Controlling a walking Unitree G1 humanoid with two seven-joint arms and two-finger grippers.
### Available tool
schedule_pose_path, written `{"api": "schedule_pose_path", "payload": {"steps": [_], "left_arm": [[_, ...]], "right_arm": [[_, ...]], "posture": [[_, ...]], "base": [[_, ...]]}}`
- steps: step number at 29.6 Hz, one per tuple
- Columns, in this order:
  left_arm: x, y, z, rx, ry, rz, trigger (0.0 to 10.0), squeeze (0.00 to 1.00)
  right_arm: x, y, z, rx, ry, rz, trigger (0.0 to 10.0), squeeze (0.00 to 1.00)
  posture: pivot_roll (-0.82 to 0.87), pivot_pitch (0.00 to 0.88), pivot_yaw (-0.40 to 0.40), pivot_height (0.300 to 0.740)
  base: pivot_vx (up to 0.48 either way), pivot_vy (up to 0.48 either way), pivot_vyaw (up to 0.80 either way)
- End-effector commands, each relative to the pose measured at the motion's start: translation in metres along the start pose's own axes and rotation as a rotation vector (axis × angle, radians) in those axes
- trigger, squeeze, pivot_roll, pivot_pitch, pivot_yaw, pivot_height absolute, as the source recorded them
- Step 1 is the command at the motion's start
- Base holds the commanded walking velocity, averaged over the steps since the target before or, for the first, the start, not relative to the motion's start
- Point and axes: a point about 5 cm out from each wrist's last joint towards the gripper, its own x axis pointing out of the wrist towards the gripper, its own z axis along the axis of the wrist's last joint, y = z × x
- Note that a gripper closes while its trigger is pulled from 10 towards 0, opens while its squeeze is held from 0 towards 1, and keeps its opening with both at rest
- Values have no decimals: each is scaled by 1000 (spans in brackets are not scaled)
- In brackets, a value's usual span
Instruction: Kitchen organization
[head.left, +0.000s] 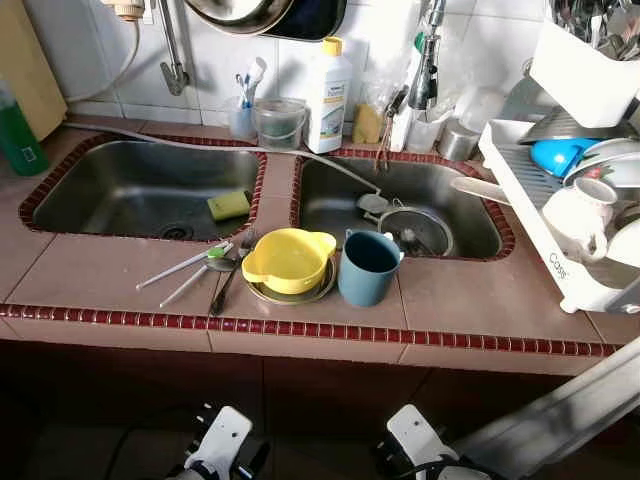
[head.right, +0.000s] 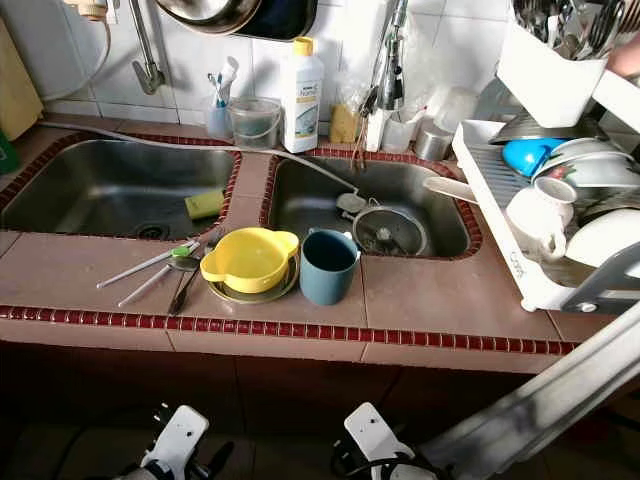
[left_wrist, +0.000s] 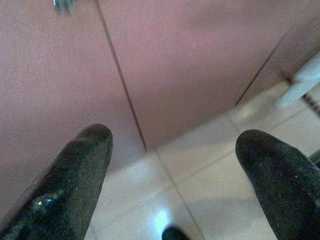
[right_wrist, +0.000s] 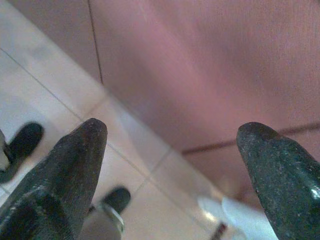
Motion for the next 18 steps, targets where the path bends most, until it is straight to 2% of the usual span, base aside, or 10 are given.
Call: {"api": "schedule_pose_path", "payload": {"steps": [1,5,10,13,18], "left_arm": [[-2,-2,1,-2,-30,-21,10000,0],[-10,-1,6,31,-116,-97,10000,0],[-15,3,12,84,-168,-140,10000,0],[-17,1,27,141,-255,-217,10000,0],[-16,-4,46,179,-331,-277,10000,0]], "right_arm": [[-1,-3,3,-1,-37,7,10000,0],[-5,-8,10,-11,-119,57,10000,0],[-8,-8,15,-42,-172,128,10000,0],[-9,-6,27,-64,-247,214,10000,0],[-9,-1,46,-66,-334,308,10000,0]], "posture": [[-42,0,-57,740],[-39,25,-60,740],[-44,79,-55,740],[-44,103,-53,740],[-44,130,-54,740]], "base": [[0,0,0],[0,0,0],[0,0,0],[0,0,0],[0,0,0]]}}
